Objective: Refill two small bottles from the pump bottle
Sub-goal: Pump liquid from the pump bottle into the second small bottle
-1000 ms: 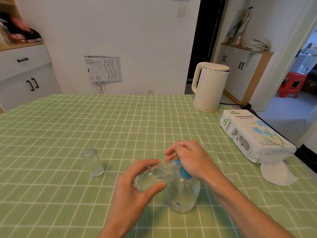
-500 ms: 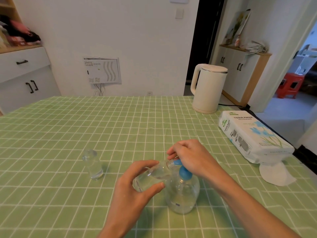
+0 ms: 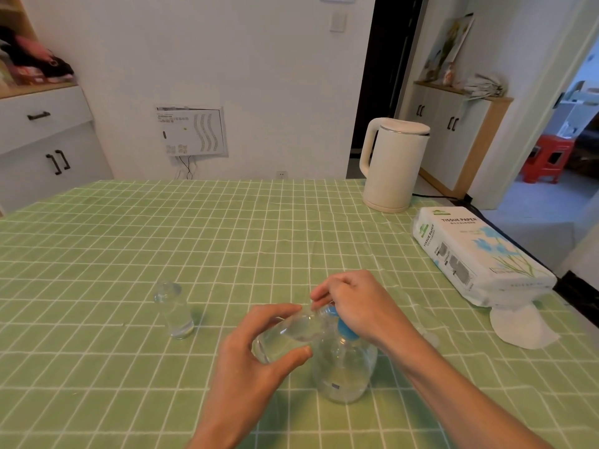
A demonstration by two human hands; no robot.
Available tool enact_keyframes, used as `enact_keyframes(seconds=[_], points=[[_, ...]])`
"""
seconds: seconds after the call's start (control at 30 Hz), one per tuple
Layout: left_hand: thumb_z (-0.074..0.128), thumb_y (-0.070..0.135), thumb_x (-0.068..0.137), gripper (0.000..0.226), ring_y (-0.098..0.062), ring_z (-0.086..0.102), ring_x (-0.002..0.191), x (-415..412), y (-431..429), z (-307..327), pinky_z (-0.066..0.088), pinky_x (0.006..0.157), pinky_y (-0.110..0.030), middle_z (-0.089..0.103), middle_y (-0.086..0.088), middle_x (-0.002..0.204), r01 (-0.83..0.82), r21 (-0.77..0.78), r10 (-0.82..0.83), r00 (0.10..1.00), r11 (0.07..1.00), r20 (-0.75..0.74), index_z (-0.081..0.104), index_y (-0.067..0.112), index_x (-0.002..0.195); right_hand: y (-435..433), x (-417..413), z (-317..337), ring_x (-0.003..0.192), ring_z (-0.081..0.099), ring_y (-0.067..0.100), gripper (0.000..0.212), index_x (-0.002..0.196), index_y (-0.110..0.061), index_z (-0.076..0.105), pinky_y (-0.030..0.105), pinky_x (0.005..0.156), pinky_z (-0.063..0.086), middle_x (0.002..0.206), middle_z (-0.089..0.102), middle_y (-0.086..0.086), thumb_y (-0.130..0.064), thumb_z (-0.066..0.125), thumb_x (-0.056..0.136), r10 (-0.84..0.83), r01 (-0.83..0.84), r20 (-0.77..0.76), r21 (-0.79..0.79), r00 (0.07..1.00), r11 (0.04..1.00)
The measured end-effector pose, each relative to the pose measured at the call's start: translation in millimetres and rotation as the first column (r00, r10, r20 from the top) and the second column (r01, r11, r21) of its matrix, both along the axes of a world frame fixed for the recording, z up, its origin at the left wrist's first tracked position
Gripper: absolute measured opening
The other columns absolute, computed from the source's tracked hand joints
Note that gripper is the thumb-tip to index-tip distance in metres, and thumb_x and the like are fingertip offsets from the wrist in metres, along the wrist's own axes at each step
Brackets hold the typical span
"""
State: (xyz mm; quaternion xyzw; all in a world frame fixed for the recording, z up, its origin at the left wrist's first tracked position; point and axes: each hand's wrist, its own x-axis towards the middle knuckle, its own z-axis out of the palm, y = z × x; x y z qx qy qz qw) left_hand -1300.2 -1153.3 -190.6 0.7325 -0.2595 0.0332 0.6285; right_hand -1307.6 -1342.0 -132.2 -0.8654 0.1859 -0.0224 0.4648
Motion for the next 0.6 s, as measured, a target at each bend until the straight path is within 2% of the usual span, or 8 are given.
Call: enact_keyframes(seconds=[0.13,0.2,0.33,0.47,0.6], points=[[0.095,0.012,0.072,0.051,-0.012,0.074,0.107,0.4,-0.1,-0.2,0.048,0.092,-0.007,0.079,0.012,0.113,0.005,0.013,-0.006,1.0,1.0,0.01,0.075,0.038,0.111,-0.9,0.0,3.2,0.097,0.074,0.007,0.039,0.084,-0.026,0.081,0.04,0.101,0.057,0.089,0.081,-0.01,-0.021,0.047,0.102,-0.004,0.004,-0.001,-0.014,1.0,1.0],[0.094,0.017,0.07,0.05,-0.011,0.074,0.106,0.5,-0.3,1.0,0.047,0.092,-0.006,0.079,0.013,0.113,0.003,0.004,-0.004,1.0,1.0,0.013,0.074,0.039,0.111,-2.2,-0.3,5.8,0.095,0.075,0.008,0.037,0.081,-0.025,0.081,0.041,0.1,0.058,0.086,0.081,-0.011,-0.023,0.049,0.101,-0.018,0.018,0.006,-0.002,1.0,1.0],[0.089,0.024,0.069,0.048,-0.011,0.074,0.108,0.5,-0.1,2.5,0.047,0.093,-0.006,0.079,0.013,0.115,0.0,-0.011,0.0,1.0,1.0,0.02,0.074,0.04,0.111,-4.7,0.0,7.1,0.091,0.076,0.013,0.035,0.082,-0.014,0.081,0.046,0.097,0.059,0.079,0.08,-0.011,-0.025,0.052,0.098,-0.042,0.042,0.015,-0.014,0.999,0.999],[0.093,0.022,0.069,0.051,-0.01,0.074,0.108,1.2,0.7,1.9,0.047,0.093,-0.005,0.078,0.014,0.114,0.007,0.005,-0.008,1.0,1.0,0.029,0.074,0.04,0.112,-2.9,1.1,5.3,0.092,0.075,0.008,0.038,0.077,-0.025,0.08,0.042,0.099,0.058,0.08,0.08,-0.014,-0.023,0.049,0.099,-0.048,0.048,0.01,-0.012,0.999,0.999],[0.089,0.03,0.068,0.048,-0.009,0.073,0.109,2.3,1.2,1.3,0.047,0.092,-0.005,0.078,0.014,0.115,0.001,0.0,-0.001,1.0,1.0,0.024,0.073,0.04,0.112,-1.3,0.5,2.1,0.095,0.075,0.006,0.04,0.078,-0.028,0.08,0.042,0.1,0.058,0.085,0.081,-0.013,-0.023,0.047,0.1,-0.028,0.028,0.016,-0.009,0.999,1.0]])
